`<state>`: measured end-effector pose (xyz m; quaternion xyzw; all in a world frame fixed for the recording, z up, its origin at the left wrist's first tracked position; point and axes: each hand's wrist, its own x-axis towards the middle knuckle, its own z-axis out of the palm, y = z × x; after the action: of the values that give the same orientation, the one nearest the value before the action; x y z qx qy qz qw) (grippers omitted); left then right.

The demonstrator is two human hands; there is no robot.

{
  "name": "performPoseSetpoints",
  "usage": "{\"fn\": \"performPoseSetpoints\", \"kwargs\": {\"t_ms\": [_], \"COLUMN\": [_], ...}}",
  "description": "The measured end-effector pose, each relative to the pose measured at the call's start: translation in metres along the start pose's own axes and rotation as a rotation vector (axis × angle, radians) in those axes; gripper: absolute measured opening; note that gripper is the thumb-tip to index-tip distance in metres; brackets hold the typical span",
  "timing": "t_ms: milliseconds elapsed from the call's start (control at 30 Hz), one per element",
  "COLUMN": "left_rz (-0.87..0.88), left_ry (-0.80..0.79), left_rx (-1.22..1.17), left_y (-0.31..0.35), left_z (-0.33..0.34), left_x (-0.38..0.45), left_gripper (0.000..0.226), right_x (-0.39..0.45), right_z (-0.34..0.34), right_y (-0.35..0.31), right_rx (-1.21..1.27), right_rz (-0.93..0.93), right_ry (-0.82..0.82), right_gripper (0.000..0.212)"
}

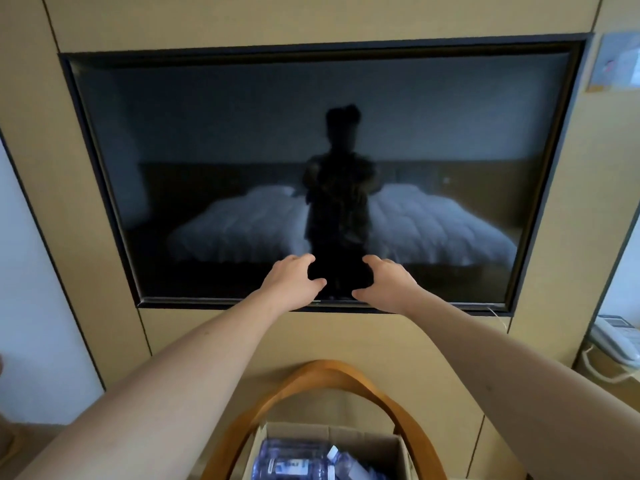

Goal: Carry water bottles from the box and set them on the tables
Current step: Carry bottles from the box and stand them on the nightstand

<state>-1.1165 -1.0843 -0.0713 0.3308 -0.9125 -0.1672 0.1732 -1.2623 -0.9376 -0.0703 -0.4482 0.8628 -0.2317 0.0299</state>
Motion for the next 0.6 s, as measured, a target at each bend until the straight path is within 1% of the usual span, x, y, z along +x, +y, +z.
{"fn": "performPoseSetpoints", "kwargs": {"t_ms": [200,300,433,600], "left_rz": [0.003,0.008,-0.012,-0.099], "left_ry": [-0.059,-0.126,-0.238,-0.374], "left_rx": [-0.012,-0.020,-0.032,-0.084], "left_y": [-0.051,-0.078,-0.113,-0.146], "left_z": [0.039,0.063,0.100,0.150], "left_x": [0.082,0.115,0.143,0.158], "left_gripper": [0.064,0.064,0.064,0.062], "right_x": [0.077,0.111,0.140,0.153], "right_z": [0.044,0.073,0.123,0.190], "right_y": [0.012,0.016,0.025,0.049], "right_rx": [-0.015,-0.005,-0.001,0.029], "right_rz": [0.071,0.120,0.197,0.327], "right_ry": [-0.024,-0.039,-0.108,-0.218], "right_gripper": [0.084,0.084,0.083,0.085]}}
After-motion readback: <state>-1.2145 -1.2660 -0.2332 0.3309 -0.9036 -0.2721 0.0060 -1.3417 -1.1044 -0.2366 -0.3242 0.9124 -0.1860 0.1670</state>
